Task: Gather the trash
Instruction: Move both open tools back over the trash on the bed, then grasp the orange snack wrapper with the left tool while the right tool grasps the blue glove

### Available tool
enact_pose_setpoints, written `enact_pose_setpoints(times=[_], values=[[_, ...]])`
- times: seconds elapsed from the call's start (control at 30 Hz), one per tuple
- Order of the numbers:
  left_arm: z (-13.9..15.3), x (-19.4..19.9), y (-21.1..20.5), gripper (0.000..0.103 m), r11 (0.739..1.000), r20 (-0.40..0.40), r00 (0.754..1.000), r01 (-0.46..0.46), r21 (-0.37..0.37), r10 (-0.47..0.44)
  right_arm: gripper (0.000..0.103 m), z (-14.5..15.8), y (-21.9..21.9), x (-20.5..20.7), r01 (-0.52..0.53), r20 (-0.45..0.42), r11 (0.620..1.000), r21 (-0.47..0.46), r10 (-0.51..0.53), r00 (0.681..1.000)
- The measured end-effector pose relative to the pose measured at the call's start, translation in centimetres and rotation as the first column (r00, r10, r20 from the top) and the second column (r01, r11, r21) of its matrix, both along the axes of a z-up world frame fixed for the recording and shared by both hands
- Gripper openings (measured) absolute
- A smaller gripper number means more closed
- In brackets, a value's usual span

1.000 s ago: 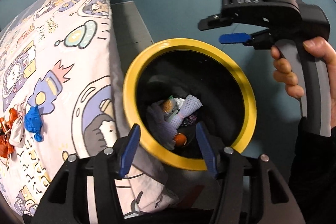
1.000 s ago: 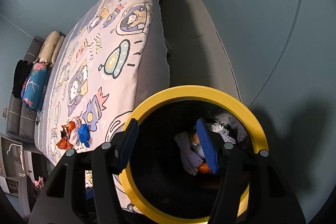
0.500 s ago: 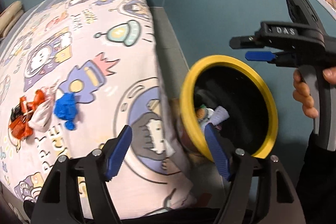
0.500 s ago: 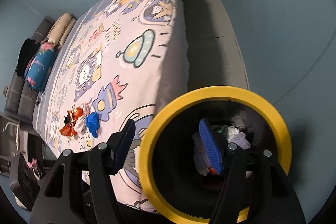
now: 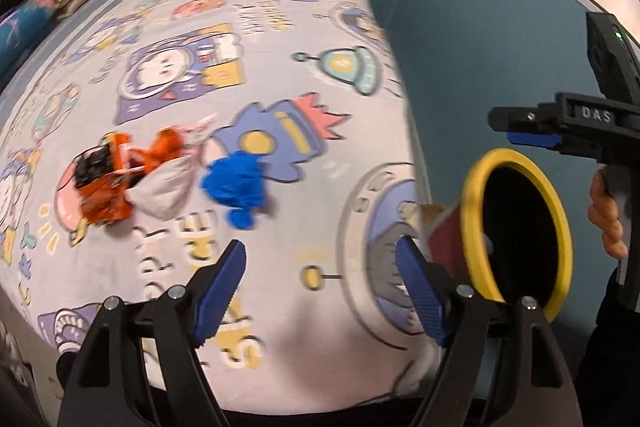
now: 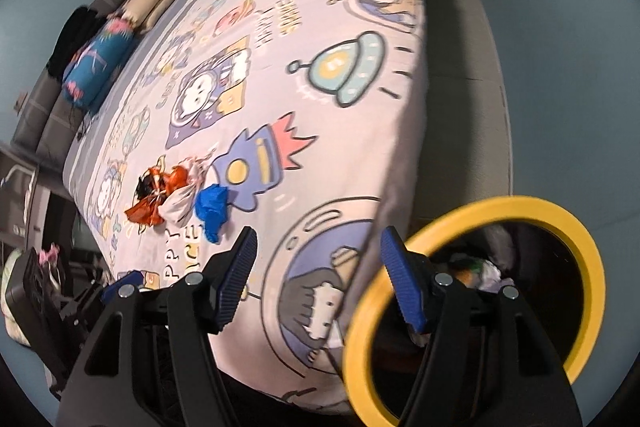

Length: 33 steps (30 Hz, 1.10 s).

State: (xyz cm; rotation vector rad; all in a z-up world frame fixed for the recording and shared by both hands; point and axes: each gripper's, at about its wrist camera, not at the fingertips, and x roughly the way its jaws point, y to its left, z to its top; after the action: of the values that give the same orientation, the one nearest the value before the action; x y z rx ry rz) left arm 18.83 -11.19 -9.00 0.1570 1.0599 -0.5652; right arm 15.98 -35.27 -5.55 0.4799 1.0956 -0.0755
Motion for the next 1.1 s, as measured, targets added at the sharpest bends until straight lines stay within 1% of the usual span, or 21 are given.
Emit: enact_pose_setpoints(times=[0.1,0.3,0.43,0.53,0.7,0.8,1.1], values=[[-0.3,1.4,2.5,0.074,0.998,-0.002,0.998,-0.061,0.002,0.061,0.061,-0.6,1.9,1.8,-0.044,-0.016,0.999,0.000,0.043,0.999],[-1.2,3.8,7.0,0.074,0.988,0.000,0.988,-0.154,0.022,0.154,0.061,-2.7,5.8,5.1,-0.127,-0.062,0.992,0.027,0.128,0.990],[-2.2,5.5,10.2,0.074,0.975,-0.023,0.975,-0.220,0.019,0.220,0.061,-4.5,8.4,7.3,-0.170,-0.102,0.984,0.045,0.174,0.980],[-2.8,6.5,12.2,0.074,0.965,-0.037,0.964,-0.261,0.013,0.262,0.061,-5.6,9.9,8.8,-0.190,-0.131,0.981,0.038,0.194,0.972],[-4.0,8.3,15.0,0.074,0.949,-0.052,0.948,-0.315,0.016,0.315,0.061,-7.5,11.9,10.7,-0.223,-0.175,0.974,0.035,0.225,0.958],[-4.9,9.8,16.7,0.074,0.938,-0.073,0.935,-0.348,0.009,0.347,0.061,-8.4,12.9,11.6,-0.239,-0.197,0.970,0.033,0.241,0.950],[-6.6,12.9,19.0,0.074,0.920,-0.113,0.915,-0.391,-0.015,0.387,0.061,-10.8,14.8,14.2,-0.271,-0.253,0.962,0.030,0.270,0.929]])
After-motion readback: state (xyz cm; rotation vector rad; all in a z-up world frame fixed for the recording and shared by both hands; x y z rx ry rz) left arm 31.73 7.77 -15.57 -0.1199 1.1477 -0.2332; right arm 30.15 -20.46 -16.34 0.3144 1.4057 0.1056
